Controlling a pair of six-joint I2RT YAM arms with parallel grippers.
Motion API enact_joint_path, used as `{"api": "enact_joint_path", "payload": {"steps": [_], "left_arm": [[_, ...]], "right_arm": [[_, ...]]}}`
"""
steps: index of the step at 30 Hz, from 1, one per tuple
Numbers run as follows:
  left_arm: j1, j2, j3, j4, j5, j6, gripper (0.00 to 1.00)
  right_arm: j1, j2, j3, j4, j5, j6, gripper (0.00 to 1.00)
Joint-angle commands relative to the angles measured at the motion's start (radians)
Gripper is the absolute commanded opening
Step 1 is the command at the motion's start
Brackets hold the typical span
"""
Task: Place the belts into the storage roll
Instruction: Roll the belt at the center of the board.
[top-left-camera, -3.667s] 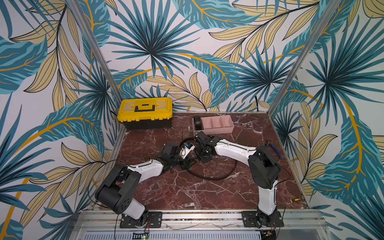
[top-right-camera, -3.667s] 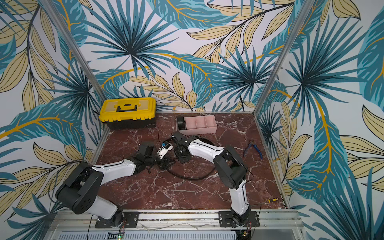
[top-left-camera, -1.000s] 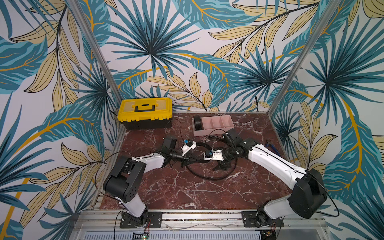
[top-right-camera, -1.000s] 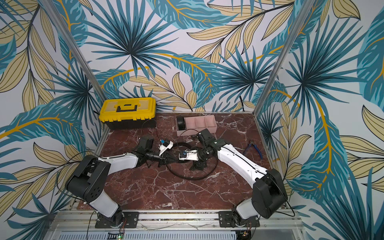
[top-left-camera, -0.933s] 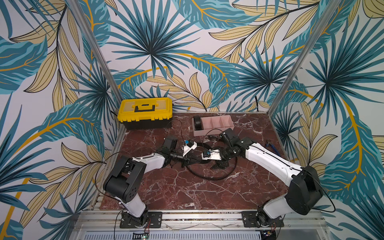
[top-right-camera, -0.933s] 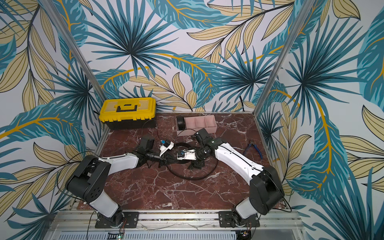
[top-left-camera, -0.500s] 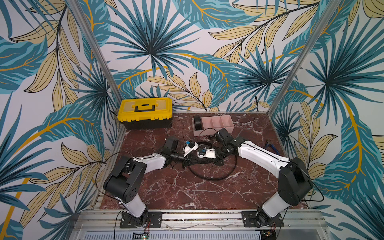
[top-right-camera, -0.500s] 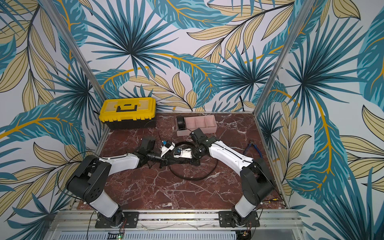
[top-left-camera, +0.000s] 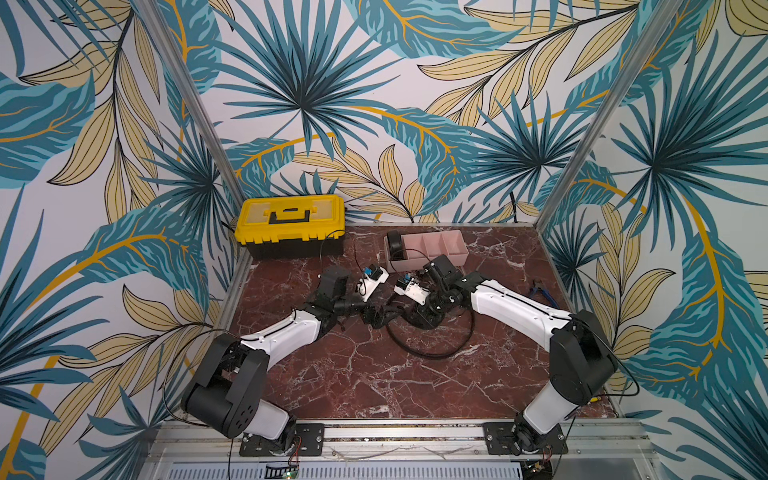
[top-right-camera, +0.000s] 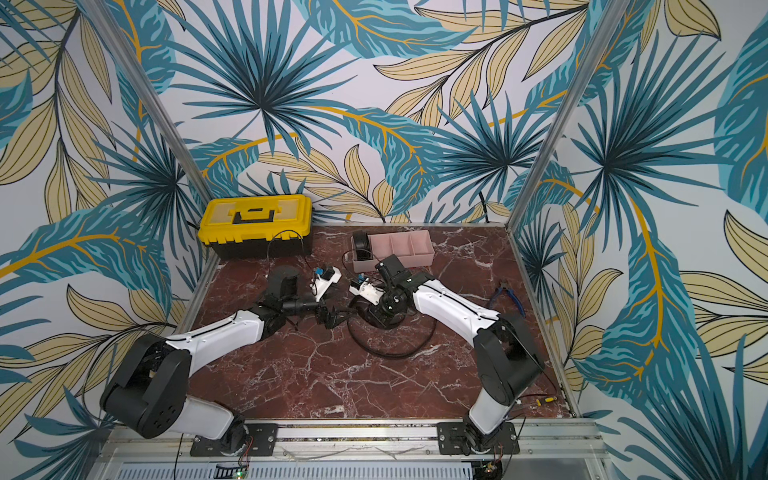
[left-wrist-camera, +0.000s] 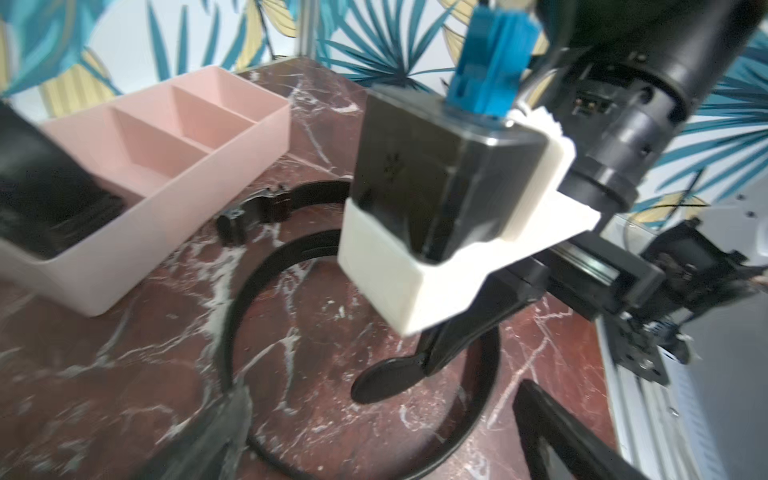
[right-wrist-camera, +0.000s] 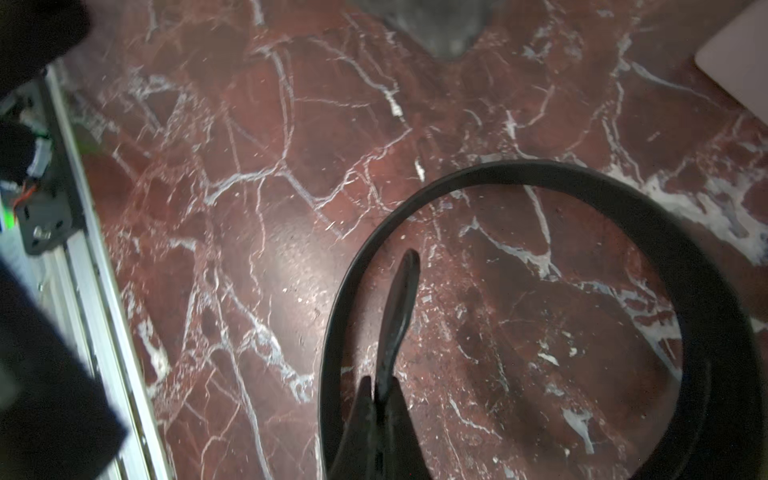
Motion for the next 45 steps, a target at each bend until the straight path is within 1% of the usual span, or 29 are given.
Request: {"api": "enact_joint_path", "payload": {"steps": [1,2,3,4,5,6,7,8,10,11,12,13,15,16,18,19,20,21,22,24,26,28,31,33,34,36,40,42,45], "left_arm": [[0.030,0.002,0.009,0.000,-0.227,-0.278,1.00],[0.048,0.016,0.010,0.000,-0.267,-0.413,1.00],[0.078,0.047,0.014,0.000,-0.279,-0.564,1.00],[0.118,0.093,0.029,0.002,-0.185,-0.629,1.00],[0.143,0.134,0.054,0.002,-0.109,-0.636,1.00],[0.150,0.158,0.066,-0.004,-0.106,-0.654,1.00],[0.148,0.161,0.067,-0.004,-0.122,-0.651,1.00],[0.135,0.148,0.068,-0.009,-0.150,-0.621,1.00],[0.098,0.104,0.083,-0.079,-0.259,-0.526,1.00],[0.082,0.090,0.102,-0.144,-0.343,-0.488,0.99],[0.079,0.086,0.114,-0.187,-0.399,-0.488,1.00],[0.089,0.091,0.110,-0.195,-0.419,-0.503,1.00],[0.140,0.116,0.110,-0.197,-0.407,-0.536,1.00],[0.154,0.128,0.129,-0.228,-0.422,-0.545,1.00],[0.141,0.113,0.160,-0.260,-0.445,-0.517,0.86],[0.112,0.088,0.158,-0.258,-0.495,-0.496,0.83],[0.073,0.057,0.155,-0.254,-0.548,-0.457,0.80],[0.029,0.034,0.150,-0.247,-0.577,-0.423,0.80],[0.003,0.019,0.145,-0.239,-0.582,-0.412,0.81],[-0.035,0.005,0.115,-0.199,-0.566,-0.433,0.81],[-0.066,-0.004,0.075,-0.150,-0.560,-0.463,0.82],[-0.094,-0.009,0.039,-0.086,-0.519,-0.477,0.82],[-0.137,0.005,0.045,-0.073,-0.450,-0.475,0.77],[-0.145,0.032,0.058,-0.071,-0.391,-0.498,0.71],[-0.147,0.046,0.067,-0.068,-0.362,-0.492,0.67],[-0.156,0.056,0.082,-0.068,-0.331,-0.464,0.66],[-0.160,0.112,0.119,-0.074,-0.262,-0.436,0.62],[-0.160,0.158,0.138,-0.079,-0.234,-0.428,0.55],[-0.161,0.211,0.153,-0.085,-0.232,-0.419,0.54]], "right_arm": [[0.004,0.101,0.070,-0.027,0.070,0.342,0.00],[0.004,0.136,0.096,-0.043,0.072,0.390,0.00],[0.004,0.169,0.122,-0.061,0.072,0.445,0.00],[0.003,0.195,0.137,-0.064,0.064,0.497,0.00],[0.003,0.208,0.142,-0.056,0.063,0.531,0.00],[0.003,0.213,0.140,-0.041,0.063,0.572,0.00],[0.002,0.214,0.135,-0.027,0.061,0.607,0.00],[0.003,0.218,0.133,-0.021,0.066,0.637,0.00],[0.000,0.237,0.155,-0.065,0.093,0.692,0.00],[0.000,0.251,0.167,-0.086,0.092,0.723,0.00],[-0.002,0.259,0.173,-0.098,0.091,0.758,0.00],[-0.003,0.261,0.169,-0.100,0.095,0.793,0.00],[-0.004,0.244,0.151,-0.074,0.107,0.865,0.00],[-0.010,0.232,0.143,-0.064,0.121,0.906,0.00],[-0.028,0.208,0.121,-0.027,0.136,1.038,0.00],[-0.032,0.197,0.104,-0.003,0.146,1.104,0.00],[-0.032,0.184,0.081,0.036,0.161,1.179,0.00],[-0.030,0.166,0.048,0.092,0.181,1.270,0.00],[-0.028,0.152,0.015,0.137,0.210,1.358,0.00],[-0.017,0.131,-0.046,0.212,0.276,1.574,0.00],[-0.009,0.142,-0.062,0.259,0.308,1.724,0.00],[0.003,0.153,-0.048,0.257,0.365,1.815,0.00],[0.023,0.163,-0.044,0.283,0.451,1.950,0.00],[0.029,0.172,-0.044,0.315,0.474,2.014,0.00],[0.031,0.177,-0.035,0.300,0.484,2.048,0.00],[0.032,0.179,-0.031,0.319,0.502,2.055,0.00],[0.032,0.162,-0.066,0.320,0.529,2.139,0.00],[0.033,0.155,-0.089,0.338,0.531,2.177,0.00],[0.038,0.136,-0.132,0.372,0.537,2.238,0.00]]}}
